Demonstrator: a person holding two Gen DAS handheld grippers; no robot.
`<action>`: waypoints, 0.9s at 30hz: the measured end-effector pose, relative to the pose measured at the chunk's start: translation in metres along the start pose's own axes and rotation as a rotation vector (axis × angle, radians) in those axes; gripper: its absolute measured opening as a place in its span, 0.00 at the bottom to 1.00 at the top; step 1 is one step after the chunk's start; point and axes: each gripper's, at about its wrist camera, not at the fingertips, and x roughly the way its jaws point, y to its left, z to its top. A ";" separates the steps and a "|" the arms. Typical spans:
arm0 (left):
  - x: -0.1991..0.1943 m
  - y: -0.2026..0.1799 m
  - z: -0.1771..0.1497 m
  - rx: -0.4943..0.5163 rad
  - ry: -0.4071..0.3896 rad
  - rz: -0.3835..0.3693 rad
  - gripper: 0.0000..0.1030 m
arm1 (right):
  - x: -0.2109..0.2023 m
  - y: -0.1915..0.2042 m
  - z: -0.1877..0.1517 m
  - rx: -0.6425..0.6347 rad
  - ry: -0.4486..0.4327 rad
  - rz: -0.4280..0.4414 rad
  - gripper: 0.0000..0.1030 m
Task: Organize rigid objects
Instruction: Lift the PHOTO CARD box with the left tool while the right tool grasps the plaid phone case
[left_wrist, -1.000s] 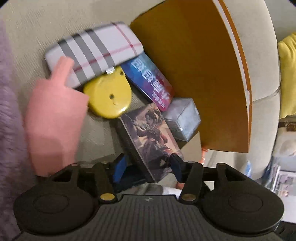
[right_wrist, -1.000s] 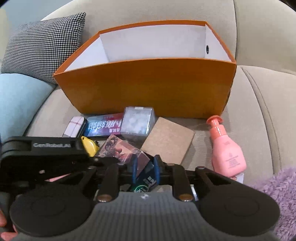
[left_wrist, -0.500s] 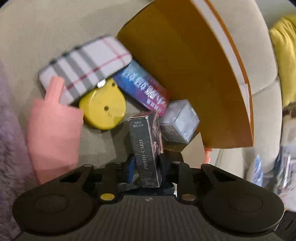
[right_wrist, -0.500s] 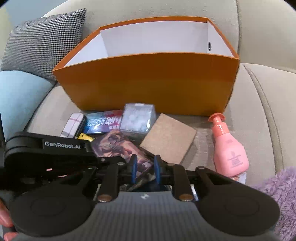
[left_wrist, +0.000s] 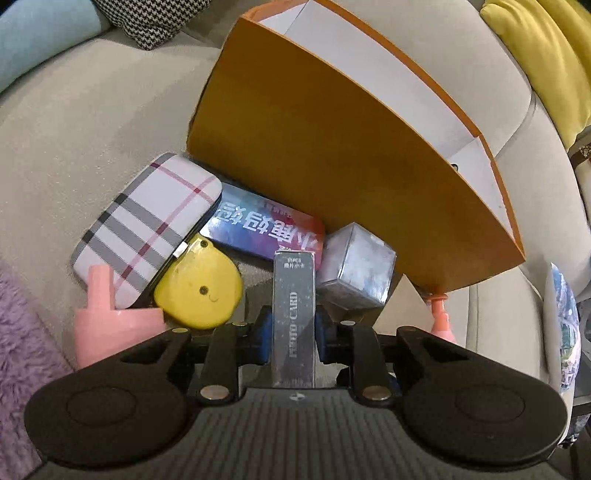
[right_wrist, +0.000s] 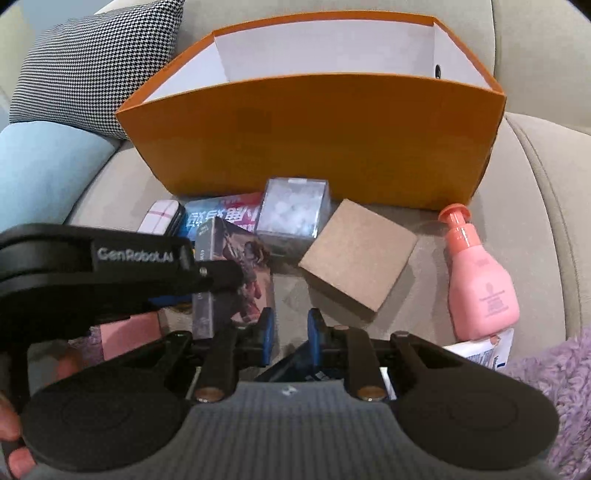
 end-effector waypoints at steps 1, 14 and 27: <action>0.001 -0.001 0.000 0.009 0.001 0.001 0.24 | 0.000 0.000 0.000 0.000 0.000 0.000 0.21; -0.077 0.008 0.017 0.101 -0.107 -0.001 0.24 | -0.012 0.010 0.017 -0.005 -0.032 0.083 0.25; -0.084 0.053 0.083 0.224 -0.087 0.223 0.24 | 0.032 0.073 0.052 -0.050 0.032 0.233 0.28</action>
